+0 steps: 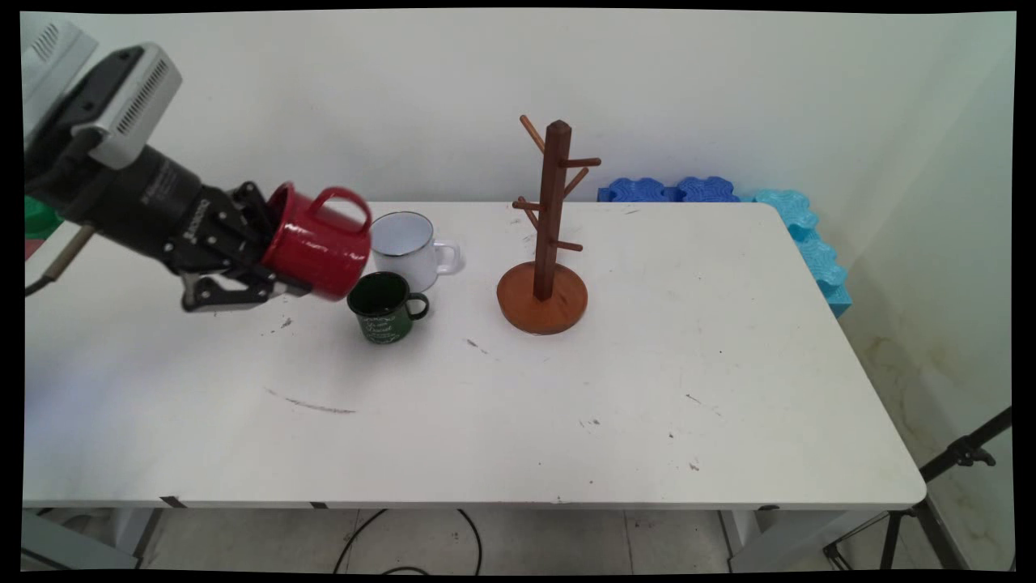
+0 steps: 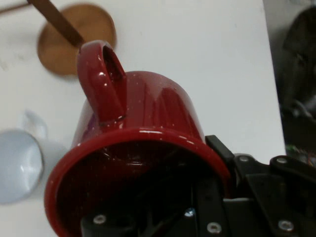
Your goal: Place the picked object on the table
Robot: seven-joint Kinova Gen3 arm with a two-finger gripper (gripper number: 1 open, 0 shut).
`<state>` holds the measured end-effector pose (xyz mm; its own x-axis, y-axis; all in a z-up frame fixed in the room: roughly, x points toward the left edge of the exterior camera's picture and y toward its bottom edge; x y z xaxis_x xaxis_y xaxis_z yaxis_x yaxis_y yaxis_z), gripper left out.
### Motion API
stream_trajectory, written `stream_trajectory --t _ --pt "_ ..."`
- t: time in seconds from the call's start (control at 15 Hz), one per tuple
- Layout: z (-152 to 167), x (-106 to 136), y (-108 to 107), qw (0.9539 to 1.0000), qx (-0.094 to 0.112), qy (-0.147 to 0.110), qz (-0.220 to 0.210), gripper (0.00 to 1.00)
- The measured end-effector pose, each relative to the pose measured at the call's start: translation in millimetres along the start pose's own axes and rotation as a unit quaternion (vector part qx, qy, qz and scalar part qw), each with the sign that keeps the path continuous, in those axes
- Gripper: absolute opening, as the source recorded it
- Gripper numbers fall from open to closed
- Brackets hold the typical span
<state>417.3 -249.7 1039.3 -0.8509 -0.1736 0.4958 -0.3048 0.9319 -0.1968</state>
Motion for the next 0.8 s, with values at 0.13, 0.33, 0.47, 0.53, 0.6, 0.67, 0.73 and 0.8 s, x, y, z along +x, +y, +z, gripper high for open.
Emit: stream_trajectory --t 0.13,0.33,0.47,0.53,0.6,0.67,0.73,0.8 --pt "2 1 0 0.9997 -0.007 -0.022 -0.008 0.0" --pt "16 1 -3 0.9974 -0.018 -0.066 -0.023 0.0" --pt "31 -2 -8 0.9948 -0.02 -0.094 -0.032 0.0" --pt "41 -4 -10 0.9932 -0.021 -0.109 -0.038 0.0" --pt "49 -5 -11 0.9919 -0.023 -0.118 -0.041 0.0" --pt "56 -6 -13 0.9906 -0.024 -0.127 -0.044 0.0" --pt "63 -6 -13 0.9892 -0.024 -0.136 -0.048 0.0" --pt "75 -7 -15 0.9869 -0.026 -0.15 -0.054 0.0"
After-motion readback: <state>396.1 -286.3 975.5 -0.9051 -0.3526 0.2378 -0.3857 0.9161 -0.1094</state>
